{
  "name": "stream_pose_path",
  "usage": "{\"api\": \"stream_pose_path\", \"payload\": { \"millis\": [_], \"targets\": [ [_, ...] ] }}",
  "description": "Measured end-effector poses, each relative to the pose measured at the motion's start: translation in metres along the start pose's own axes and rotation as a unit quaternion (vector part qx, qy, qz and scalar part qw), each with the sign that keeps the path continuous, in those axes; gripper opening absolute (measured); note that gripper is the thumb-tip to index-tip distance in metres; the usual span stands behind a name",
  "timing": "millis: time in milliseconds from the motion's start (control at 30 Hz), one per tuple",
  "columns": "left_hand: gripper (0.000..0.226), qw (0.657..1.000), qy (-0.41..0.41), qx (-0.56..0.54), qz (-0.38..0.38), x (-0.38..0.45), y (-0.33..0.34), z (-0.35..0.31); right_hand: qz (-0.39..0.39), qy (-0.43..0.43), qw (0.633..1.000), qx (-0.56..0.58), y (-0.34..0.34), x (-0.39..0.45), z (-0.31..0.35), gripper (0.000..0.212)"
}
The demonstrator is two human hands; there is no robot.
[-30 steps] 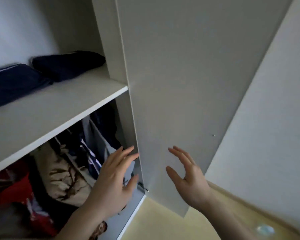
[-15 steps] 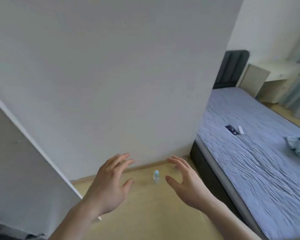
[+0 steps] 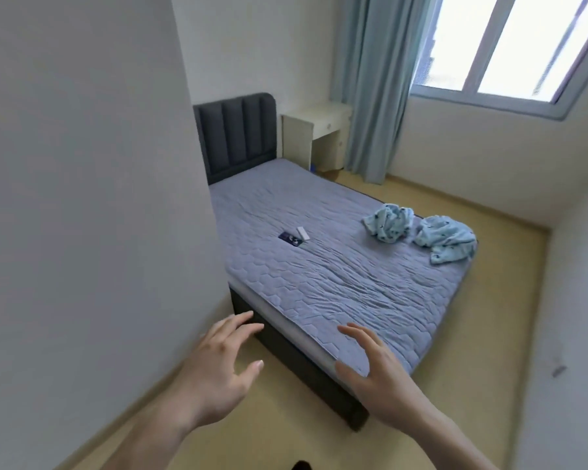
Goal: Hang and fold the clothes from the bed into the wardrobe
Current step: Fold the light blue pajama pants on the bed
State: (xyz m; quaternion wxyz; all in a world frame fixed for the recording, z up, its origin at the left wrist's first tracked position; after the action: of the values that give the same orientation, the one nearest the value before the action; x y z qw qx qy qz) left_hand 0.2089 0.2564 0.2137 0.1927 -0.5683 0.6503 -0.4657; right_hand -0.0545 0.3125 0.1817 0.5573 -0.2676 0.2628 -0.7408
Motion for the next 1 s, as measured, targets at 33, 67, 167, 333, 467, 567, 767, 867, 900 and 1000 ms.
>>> {"api": "stream_pose_path", "payload": {
  "millis": [33,67,167,333,467,567,767,867,900,1000],
  "targets": [
    [0.054,1.000,0.013,-0.007,0.007,0.019,0.014,-0.007,-0.009,0.012,1.000,-0.004,-0.011,0.012,-0.013,0.056],
    [0.054,1.000,0.026,-0.013,0.013,0.039,0.028,-0.015,-0.018,0.021,1.000,-0.007,-0.021,0.024,-0.023,0.056],
    [0.055,0.998,0.054,-0.027,0.031,0.095,0.067,-0.033,-0.049,0.049,0.997,-0.015,-0.052,0.062,-0.052,0.056],
    [0.057,0.991,0.096,-0.050,0.083,0.180,0.132,-0.068,-0.094,0.090,0.991,-0.019,-0.103,0.114,-0.092,0.055],
    [0.057,0.979,0.148,-0.051,0.128,0.237,0.182,-0.120,-0.140,0.130,0.981,-0.020,-0.148,0.131,-0.136,0.055],
    [0.057,0.969,0.186,-0.064,0.151,0.270,0.215,-0.169,-0.169,0.159,0.972,-0.033,-0.182,0.135,-0.173,0.056],
    [0.057,0.959,0.224,-0.064,0.162,0.327,0.295,-0.267,-0.194,0.201,0.960,-0.030,-0.246,0.163,-0.267,0.054],
    [0.057,0.960,0.214,-0.062,0.167,0.351,0.341,-0.306,-0.186,0.206,0.960,-0.023,-0.276,0.184,-0.316,0.052],
    [0.058,0.962,0.207,-0.062,0.168,0.359,0.355,-0.319,-0.181,0.206,0.961,-0.022,-0.287,0.192,-0.333,0.052],
    [0.058,0.966,0.184,-0.058,0.171,0.381,0.395,-0.358,-0.161,0.212,0.964,-0.025,-0.325,0.214,-0.384,0.052]
  ]
}}
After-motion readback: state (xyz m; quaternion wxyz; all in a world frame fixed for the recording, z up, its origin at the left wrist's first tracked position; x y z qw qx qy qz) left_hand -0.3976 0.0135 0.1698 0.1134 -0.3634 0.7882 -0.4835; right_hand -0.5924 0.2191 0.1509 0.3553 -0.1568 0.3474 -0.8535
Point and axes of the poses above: each hand's wrist, its own x-axis towards the middle knuckle, its own y-axis out of the palm, z = x × y, the point moved 8 cm from there along x, towards the middle knuckle, and after that the axes turned 15 degrees about -z, right-handed, at the moved point
